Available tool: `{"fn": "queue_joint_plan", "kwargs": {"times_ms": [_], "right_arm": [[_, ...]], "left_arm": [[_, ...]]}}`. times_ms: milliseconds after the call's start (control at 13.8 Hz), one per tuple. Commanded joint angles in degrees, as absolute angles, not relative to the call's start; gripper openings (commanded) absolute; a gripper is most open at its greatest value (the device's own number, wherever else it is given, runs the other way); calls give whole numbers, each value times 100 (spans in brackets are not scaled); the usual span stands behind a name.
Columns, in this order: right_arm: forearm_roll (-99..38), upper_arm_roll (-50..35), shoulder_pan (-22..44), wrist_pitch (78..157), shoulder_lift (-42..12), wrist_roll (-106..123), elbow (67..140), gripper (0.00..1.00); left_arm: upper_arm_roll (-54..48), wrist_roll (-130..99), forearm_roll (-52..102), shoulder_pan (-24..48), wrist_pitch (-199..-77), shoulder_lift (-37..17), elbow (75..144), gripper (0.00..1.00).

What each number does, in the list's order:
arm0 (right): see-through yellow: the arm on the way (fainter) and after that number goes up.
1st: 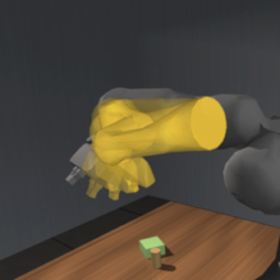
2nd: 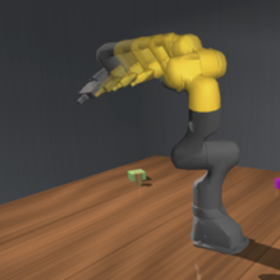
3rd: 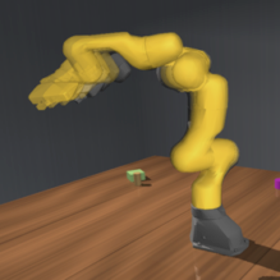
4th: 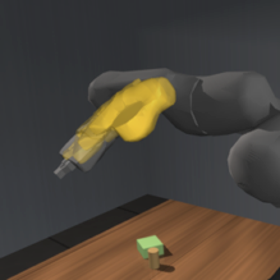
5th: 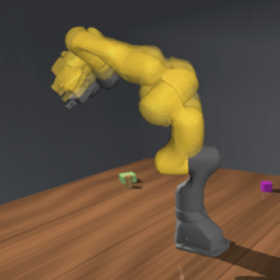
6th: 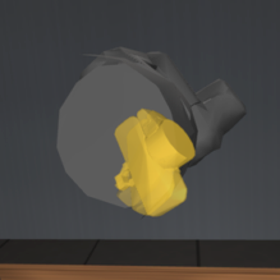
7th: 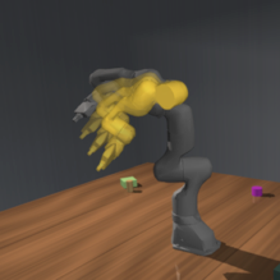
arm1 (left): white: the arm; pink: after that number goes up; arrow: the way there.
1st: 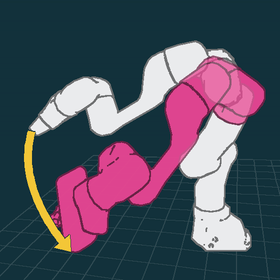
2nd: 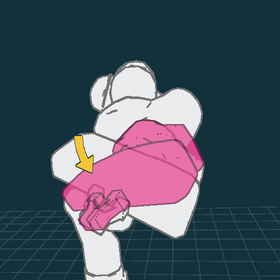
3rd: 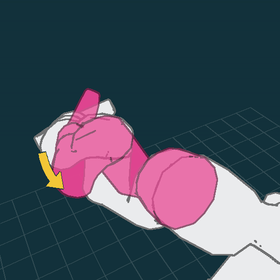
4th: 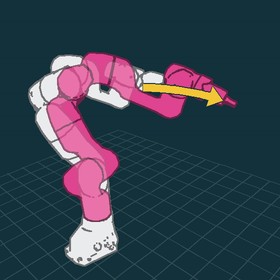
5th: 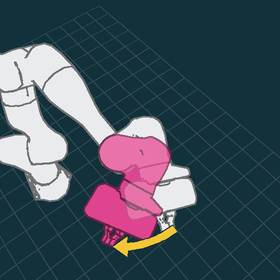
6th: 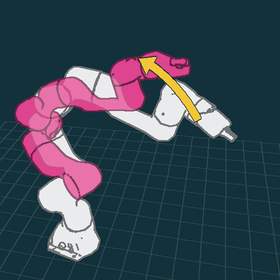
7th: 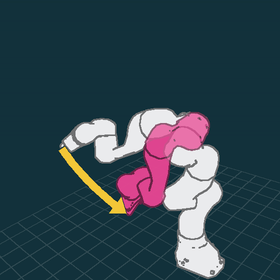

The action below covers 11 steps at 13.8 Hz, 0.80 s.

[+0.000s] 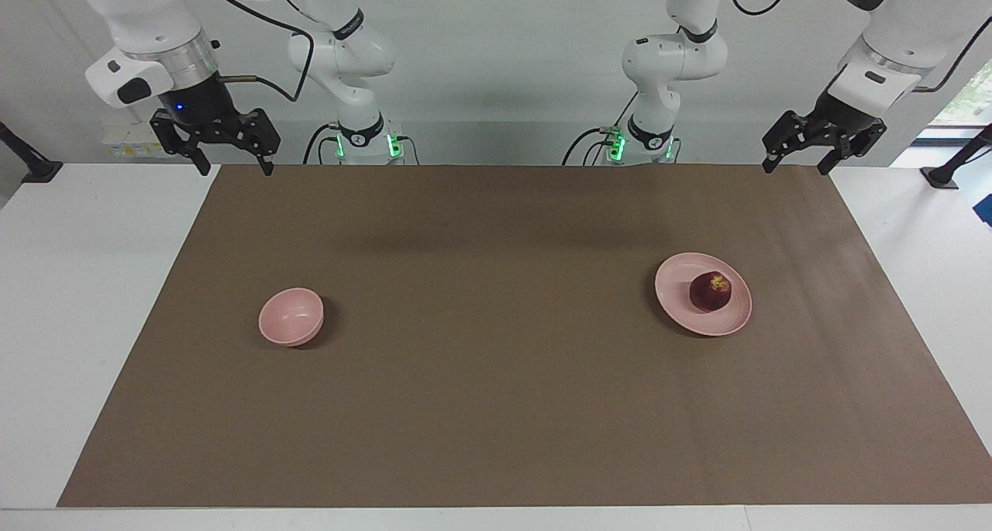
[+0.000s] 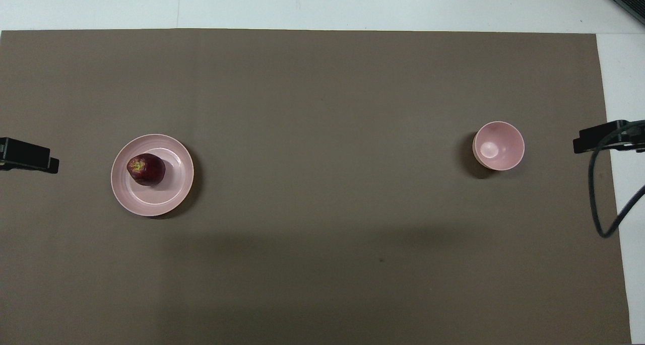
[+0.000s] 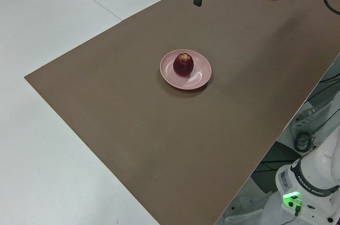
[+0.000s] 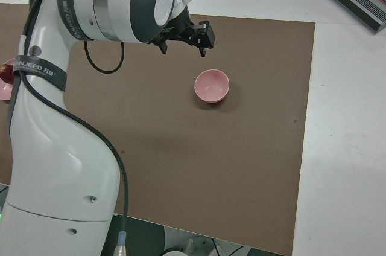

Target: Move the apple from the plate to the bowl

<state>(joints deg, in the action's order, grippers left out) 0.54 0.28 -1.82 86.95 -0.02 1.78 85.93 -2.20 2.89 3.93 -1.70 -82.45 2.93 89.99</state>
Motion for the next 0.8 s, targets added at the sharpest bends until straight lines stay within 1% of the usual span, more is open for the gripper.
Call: {"fn": "queue_joint_plan", "kwargs": {"times_ms": [0, 435, 726], "right_arm": [[79, 0, -202, 8648, 26, 114, 8631, 100], [79, 0, -202, 8648, 26, 114, 8631, 100], [79, 0, -193, 8648, 26, 114, 8631, 100]], "left_arm": [[-219, 343, 378, -114, -8086, 404, 9069, 100], [-237, 290, 378, 114, -8139, 378, 9009, 100], [-237, 334, 378, 123, -8139, 387, 9017, 100]]}}
